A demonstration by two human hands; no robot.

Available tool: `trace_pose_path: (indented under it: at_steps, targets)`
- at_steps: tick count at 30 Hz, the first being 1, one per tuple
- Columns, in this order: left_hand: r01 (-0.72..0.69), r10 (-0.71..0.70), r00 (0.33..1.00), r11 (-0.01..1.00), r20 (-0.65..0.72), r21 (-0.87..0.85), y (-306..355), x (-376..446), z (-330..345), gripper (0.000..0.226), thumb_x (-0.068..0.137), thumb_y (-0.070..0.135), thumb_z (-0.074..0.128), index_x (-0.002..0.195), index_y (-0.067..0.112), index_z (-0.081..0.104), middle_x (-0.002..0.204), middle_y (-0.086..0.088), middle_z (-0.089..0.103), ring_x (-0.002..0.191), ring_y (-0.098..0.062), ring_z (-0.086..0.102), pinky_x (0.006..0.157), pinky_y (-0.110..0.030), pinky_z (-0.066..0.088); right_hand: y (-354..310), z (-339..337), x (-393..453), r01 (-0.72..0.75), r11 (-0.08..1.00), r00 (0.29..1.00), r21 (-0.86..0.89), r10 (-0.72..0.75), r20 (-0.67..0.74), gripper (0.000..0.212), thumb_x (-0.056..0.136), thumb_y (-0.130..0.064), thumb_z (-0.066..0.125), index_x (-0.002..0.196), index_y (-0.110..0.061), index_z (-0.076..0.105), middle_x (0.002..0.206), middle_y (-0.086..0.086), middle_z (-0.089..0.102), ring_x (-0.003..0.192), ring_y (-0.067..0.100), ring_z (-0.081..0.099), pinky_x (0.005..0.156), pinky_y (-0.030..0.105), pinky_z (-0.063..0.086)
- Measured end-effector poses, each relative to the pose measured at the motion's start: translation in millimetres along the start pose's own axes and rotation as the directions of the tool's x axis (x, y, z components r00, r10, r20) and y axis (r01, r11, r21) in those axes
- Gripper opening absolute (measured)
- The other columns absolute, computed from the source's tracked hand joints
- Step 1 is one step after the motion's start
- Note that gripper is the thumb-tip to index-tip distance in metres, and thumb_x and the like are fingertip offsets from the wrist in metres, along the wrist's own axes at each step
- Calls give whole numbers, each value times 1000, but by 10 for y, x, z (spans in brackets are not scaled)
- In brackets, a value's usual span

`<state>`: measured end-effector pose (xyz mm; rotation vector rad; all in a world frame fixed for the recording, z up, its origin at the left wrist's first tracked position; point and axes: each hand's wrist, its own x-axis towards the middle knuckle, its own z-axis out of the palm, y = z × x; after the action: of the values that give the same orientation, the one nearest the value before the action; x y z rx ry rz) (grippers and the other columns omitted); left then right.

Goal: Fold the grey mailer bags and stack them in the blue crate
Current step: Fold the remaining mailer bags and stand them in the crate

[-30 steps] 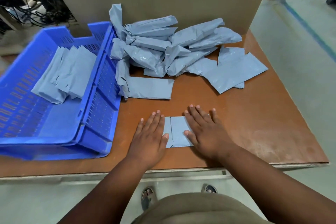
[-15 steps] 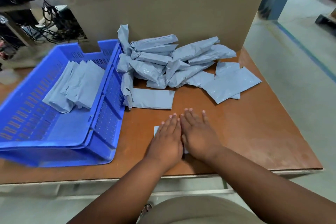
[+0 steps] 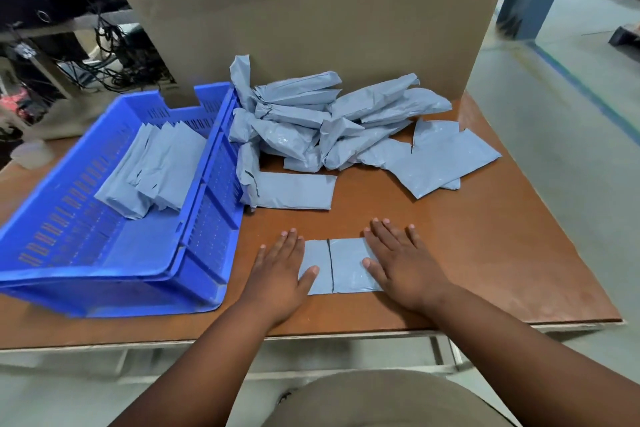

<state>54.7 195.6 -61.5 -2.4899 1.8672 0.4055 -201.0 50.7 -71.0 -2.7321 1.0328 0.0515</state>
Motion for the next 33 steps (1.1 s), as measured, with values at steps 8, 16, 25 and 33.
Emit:
trace_pose_path:
  at_steps: [8,16,25,33]
  targets:
    - [-135,123,980,989,157,67,429,419,-597,101,81,71,68,164,36,21,167,4,36,151,-25,36,118,-58,35,-38,-181,24,92,995,995,43,-91,-38,62,107,-57,37,163,-33,32,175,-1,18,163,21,8,129,63,6]
    - [87,-66,953,995,296,-58,545,508,-803,52,62,60,89,92,25,65,95,7,71,88,-16,65,79,-35,52,-13,-275,-10,127,987,988,94,-117,-105,57,104,-53,42,158,-37,40,175,1,22,163,24,13,129,64,8]
    - [232,-142,920,949,365,-215,633,421,-1098,29,82,31,90,103,21,74,102,3,76,85,-11,66,67,-24,49,-130,-494,106,267,962,952,54,-254,-171,50,105,-51,42,153,-39,46,173,-3,24,162,23,14,129,64,8]
    - [282,-256,951,949,175,-142,560,451,-1616,30,83,24,87,76,22,58,85,-2,60,78,-18,54,71,-28,44,-407,-920,502,328,942,918,75,-299,-259,54,102,-54,42,154,-41,45,172,-1,26,161,28,17,128,62,10]
